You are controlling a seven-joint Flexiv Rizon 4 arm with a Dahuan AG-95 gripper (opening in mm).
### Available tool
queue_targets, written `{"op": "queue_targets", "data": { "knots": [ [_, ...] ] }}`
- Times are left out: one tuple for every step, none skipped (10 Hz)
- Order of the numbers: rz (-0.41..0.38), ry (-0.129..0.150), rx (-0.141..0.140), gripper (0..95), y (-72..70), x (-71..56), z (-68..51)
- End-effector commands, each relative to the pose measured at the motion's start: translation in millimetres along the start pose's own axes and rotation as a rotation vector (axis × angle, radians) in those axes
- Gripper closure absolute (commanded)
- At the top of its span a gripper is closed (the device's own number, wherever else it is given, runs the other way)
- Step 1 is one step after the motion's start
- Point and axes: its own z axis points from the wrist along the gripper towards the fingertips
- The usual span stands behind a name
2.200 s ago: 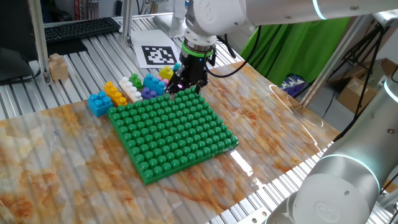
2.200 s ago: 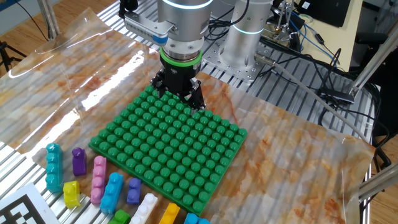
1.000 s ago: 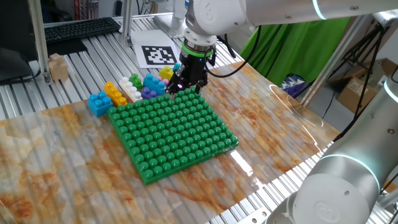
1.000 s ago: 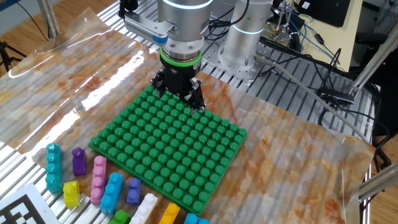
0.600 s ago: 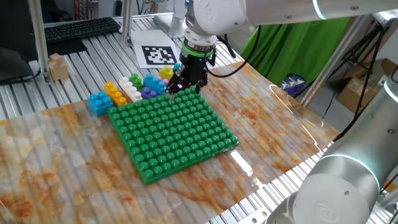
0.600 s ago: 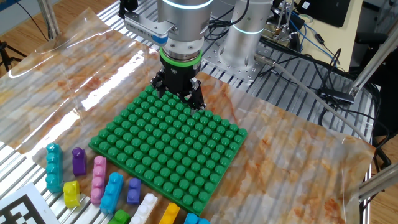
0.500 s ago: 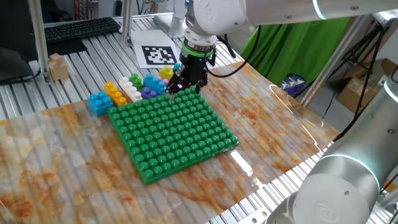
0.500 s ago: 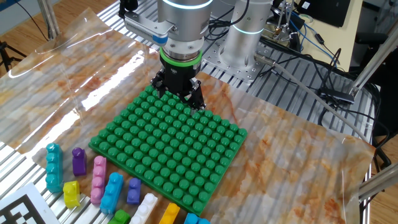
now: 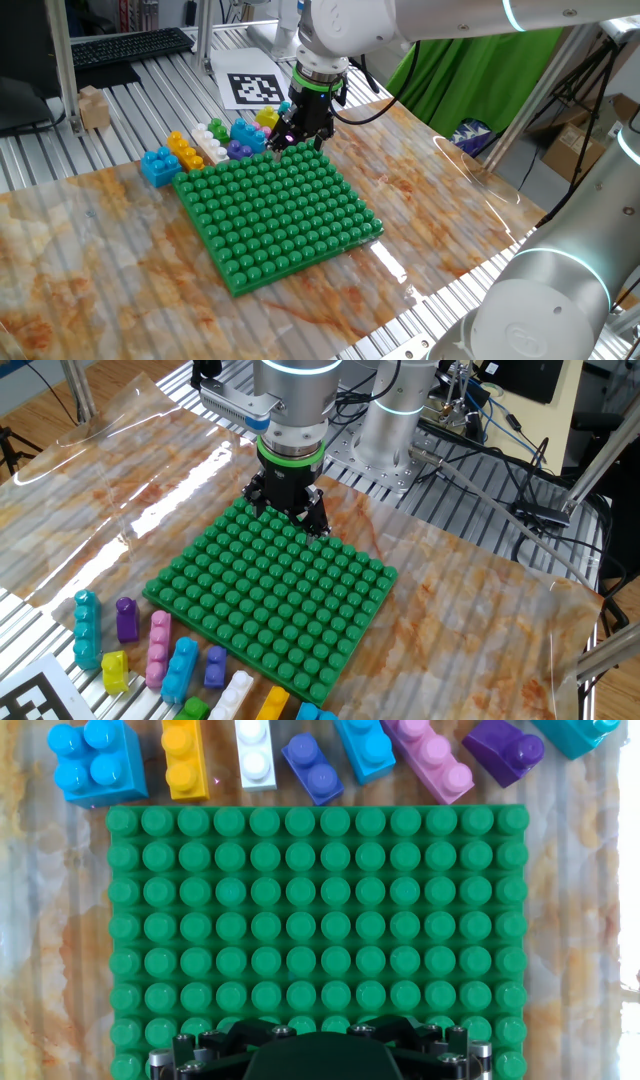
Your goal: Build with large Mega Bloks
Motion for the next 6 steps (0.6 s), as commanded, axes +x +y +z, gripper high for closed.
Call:
{"op": "queue_targets", "data": {
  "knots": [
    [0.021, -0.015, -0.047, 95.0, 0.0, 0.0, 0.0],
    [0.019, -0.014, -0.048, 95.0, 0.0, 0.1, 0.0],
    [0.023, -0.014, -0.048, 95.0, 0.0, 0.8, 0.4],
    [0.023, -0.014, -0.048, 95.0, 0.0, 1.2, 0.7],
    [0.021, -0.013, -0.049, 95.0, 0.0, 1.3, 0.7],
    [0.021, -0.013, -0.049, 95.0, 0.0, 1.3, 0.7]
  ]
}}
